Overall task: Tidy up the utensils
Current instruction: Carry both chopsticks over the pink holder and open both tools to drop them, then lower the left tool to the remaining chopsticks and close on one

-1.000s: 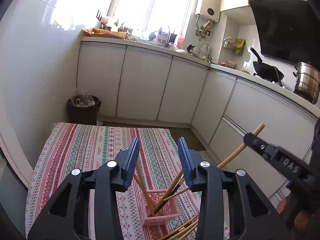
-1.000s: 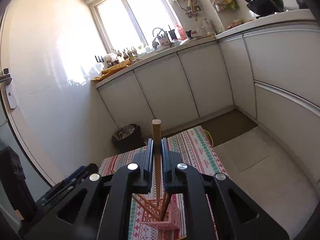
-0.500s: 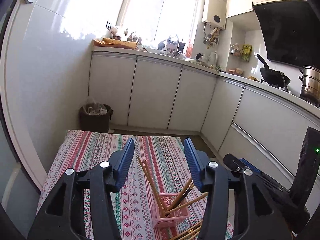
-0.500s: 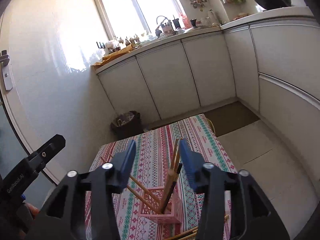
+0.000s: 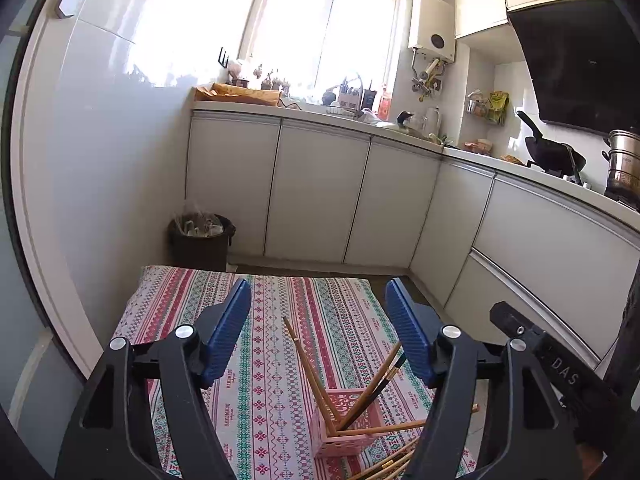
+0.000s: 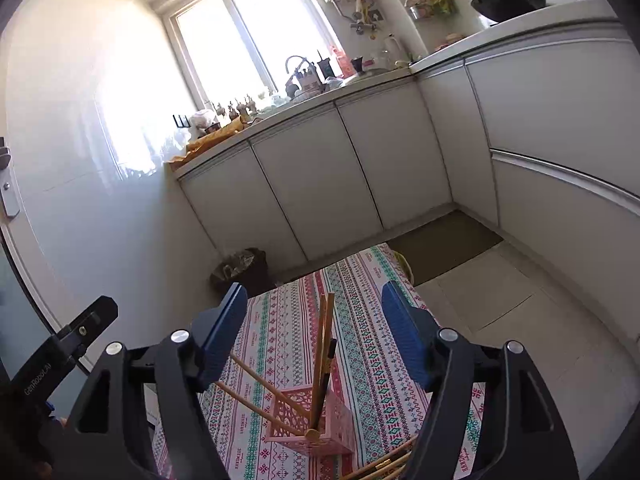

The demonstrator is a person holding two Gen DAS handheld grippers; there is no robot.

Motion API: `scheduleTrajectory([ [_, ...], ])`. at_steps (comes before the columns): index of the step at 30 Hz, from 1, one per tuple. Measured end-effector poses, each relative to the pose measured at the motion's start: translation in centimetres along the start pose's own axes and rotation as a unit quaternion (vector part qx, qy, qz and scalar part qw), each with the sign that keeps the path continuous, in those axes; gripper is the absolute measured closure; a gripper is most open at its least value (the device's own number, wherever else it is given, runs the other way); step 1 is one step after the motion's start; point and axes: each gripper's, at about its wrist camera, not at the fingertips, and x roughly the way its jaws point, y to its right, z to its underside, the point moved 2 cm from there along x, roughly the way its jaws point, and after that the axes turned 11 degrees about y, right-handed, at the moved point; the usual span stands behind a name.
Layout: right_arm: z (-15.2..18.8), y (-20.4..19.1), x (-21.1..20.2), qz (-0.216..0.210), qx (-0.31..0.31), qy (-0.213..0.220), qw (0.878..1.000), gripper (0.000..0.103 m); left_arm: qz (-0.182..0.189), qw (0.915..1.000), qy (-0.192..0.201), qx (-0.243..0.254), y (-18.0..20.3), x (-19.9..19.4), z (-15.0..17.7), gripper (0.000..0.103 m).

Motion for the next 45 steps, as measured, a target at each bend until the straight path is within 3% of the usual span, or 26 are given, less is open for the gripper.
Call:
scheduleTrajectory([
  [6,-0.6,2.9,-2.9,0.023,0.060,0.020,0.998,0.008,0.018,0.9994,0.006,0.029,1.0,-1.5,0.0,0.016],
  [8,-0.3,4.1,-3.2,0.038,0.071,0.007,0.997,0.007,0.030,0.9985,0.005,0.046,1.7,-2.0,0.2,0.008],
  [13,1.5,7.3,-4.3,0.079,0.080,-0.030,0.993,0.007,0.070,0.9935,-0.007,0.089,3.4,-3.1,1.3,0.007],
  [18,3.3,9.4,-5.2,0.097,0.086,-0.074,0.989,0.007,0.136,0.9808,-0.057,0.128,5.7,-3.9,3.5,0.007],
  [21,4.5,10.1,-5.7,0.100,0.082,-0.100,0.987,0.007,0.182,0.9654,-0.093,0.162,7.5,-4.3,5.8,0.007],
  [23,5.1,10.9,-6.1,0.107,0.086,-0.114,0.984,0.007,0.215,0.9489,-0.127,0.193,8.8,-4.5,7.8,0.007],
  [24,5.3,11.5,-6.5,0.113,0.094,-0.116,0.982,0.007,0.234,0.9366,-0.149,0.214,9.5,-4.4,9.0,0.007],
  [28,5.7,15.2,-7.6,0.135,0.162,-0.127,0.969,0.007,0.279,0.8659,-0.255,0.328,12.8,-3.1,14.6,0.007],
  [29,5.7,16.1,-7.8,0.137,0.184,-0.129,0.965,0.007,0.297,0.8443,-0.281,0.347,13.6,-2.8,16.0,0.007],
  [32,5.5,18.1,-8.3,0.140,0.235,-0.125,0.954,0.007,0.320,0.7950,-0.343,0.385,16.0,-1.4,19.7,0.007],
  [34,5.4,18.9,-8.5,0.141,0.252,-0.120,0.950,0.007,0.322,0.7701,-0.378,0.400,16.9,-0.2,22.1,0.010],
  [36,5.4,19.7,-8.7,0.143,0.267,-0.120,0.945,0.007,0.321,0.7470,-0.421,0.403,17.6,1.8,23.8,0.023],
  [40,6.0,20.9,-8.2,0.135,0.299,-0.140,0.934,0.007,0.292,0.7281,-0.459,0.417,18.6,6.1,25.9,0.046],
  [45,6.8,21.4,-7.5,0.114,0.327,-0.168,0.923,0.007,0.286,0.7071,-0.489,0.423,19.2,9.2,27.9,0.072],
])
